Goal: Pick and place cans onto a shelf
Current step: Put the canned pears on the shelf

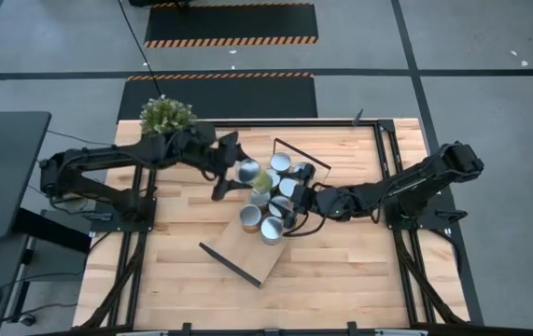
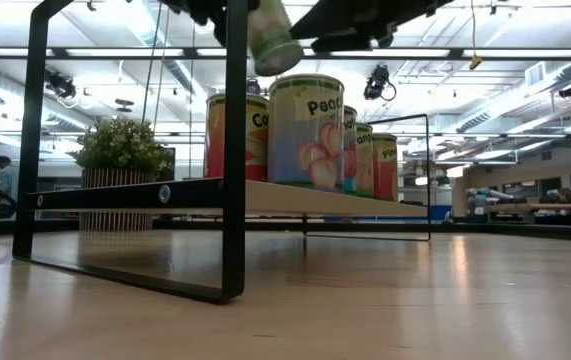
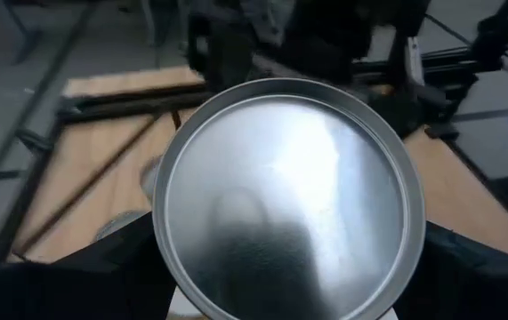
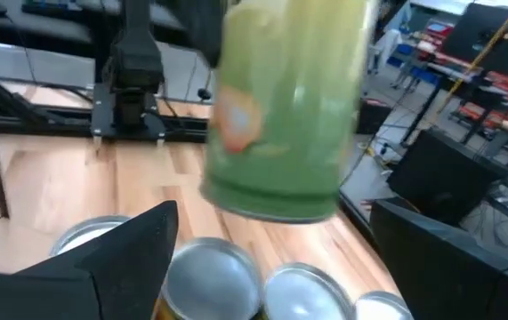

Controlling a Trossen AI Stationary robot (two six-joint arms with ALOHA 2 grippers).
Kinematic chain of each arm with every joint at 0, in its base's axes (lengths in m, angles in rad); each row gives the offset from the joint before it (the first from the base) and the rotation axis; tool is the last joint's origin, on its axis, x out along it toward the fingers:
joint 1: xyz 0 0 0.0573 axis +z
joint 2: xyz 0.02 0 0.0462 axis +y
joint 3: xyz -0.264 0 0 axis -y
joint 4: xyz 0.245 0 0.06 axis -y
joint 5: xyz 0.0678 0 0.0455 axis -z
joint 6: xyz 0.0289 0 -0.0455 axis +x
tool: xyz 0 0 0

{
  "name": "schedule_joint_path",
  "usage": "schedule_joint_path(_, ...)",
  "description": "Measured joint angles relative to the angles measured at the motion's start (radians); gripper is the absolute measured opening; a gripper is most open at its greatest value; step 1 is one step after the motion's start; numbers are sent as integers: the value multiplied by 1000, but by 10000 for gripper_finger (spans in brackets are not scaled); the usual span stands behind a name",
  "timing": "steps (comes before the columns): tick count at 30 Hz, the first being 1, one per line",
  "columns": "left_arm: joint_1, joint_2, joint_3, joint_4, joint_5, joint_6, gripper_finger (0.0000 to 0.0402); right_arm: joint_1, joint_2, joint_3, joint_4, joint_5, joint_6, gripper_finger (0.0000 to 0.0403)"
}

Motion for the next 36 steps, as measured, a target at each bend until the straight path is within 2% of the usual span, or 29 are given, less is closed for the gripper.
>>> schedule_joint_path(2, -45, -2, 0, 18, -85, -3, 318, 15, 23, 3, 33, 24, -21, 385)
schedule_joint_path(5, -96, -2, 0, 17, -193, -34, 318, 43, 65, 44, 37, 122, -74, 389)
schedule_joint_path(19, -237, -2, 0, 73, -527, -313, 318, 60, 302, 313, 80, 453, -355, 390)
schedule_joint_path(22, -258, -2, 0, 88, -570, -373, 318, 53, 340, 345, 132, 501, -423, 390)
schedule_joint_path(25, -273, -2, 0, 93, -583, -401, 318, 46, 357, 354, 189, 497, -483, 388)
schedule_joint_path(32, -277, -2, -1, 111, -586, -370, 318, 47, 351, 354, 222, 497, -515, 355)
schedule_joint_path(36, -274, -2, -1, 107, -586, -357, 319, 47, 351, 354, 221, 499, -519, 350)
